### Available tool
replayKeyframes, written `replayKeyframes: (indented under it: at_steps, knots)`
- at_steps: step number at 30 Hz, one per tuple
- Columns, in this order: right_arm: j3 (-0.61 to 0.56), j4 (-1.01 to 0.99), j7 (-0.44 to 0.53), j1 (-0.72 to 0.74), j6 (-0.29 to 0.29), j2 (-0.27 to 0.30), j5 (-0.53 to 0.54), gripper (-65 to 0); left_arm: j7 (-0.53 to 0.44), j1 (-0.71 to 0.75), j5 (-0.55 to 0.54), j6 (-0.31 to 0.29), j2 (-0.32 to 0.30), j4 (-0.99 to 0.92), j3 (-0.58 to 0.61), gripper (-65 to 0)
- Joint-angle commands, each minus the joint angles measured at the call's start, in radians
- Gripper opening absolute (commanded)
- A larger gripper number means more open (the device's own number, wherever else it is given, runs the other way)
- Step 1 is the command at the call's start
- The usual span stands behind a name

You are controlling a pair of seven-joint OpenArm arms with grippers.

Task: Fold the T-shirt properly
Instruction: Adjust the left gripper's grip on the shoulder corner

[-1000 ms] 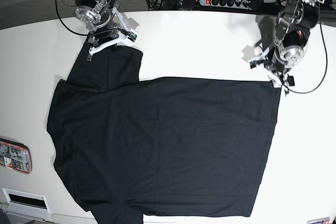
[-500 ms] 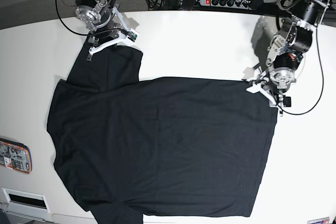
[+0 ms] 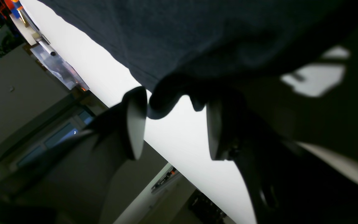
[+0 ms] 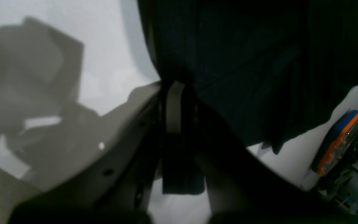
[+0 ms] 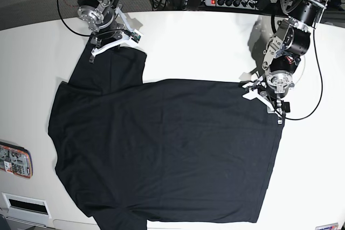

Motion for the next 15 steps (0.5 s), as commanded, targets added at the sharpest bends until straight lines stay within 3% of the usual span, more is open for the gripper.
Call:
replayKeyframes:
  at_steps: [1,7,10,15]
  knots:
    - [-0.002,0.008,-0.002,-0.007,0.018,0.004,0.017,-65.0,-0.094,0.014,-0.104,-0.051,0.017,-0.012,0.016,-34.0]
    - [-0.002,0.008,0.0,-0.007,0.018,0.004,0.017,-65.0,-0.094,0.015,-0.104,-0.051,0.017,-0.032,0.018,-36.1]
    - [-0.004,0.008,0.001,-0.008,0.018,0.004,0.017,-65.0,-0.094,-0.012,-0.104,-0.051,0.021,-0.1,0.016,-43.8]
    - [-0.004,0.008,0.001,-0.008,0.018,0.004,0.017,-65.0,-0.094,-0.034,-0.104,-0.051,0.049,-0.152,0.015,-64.4]
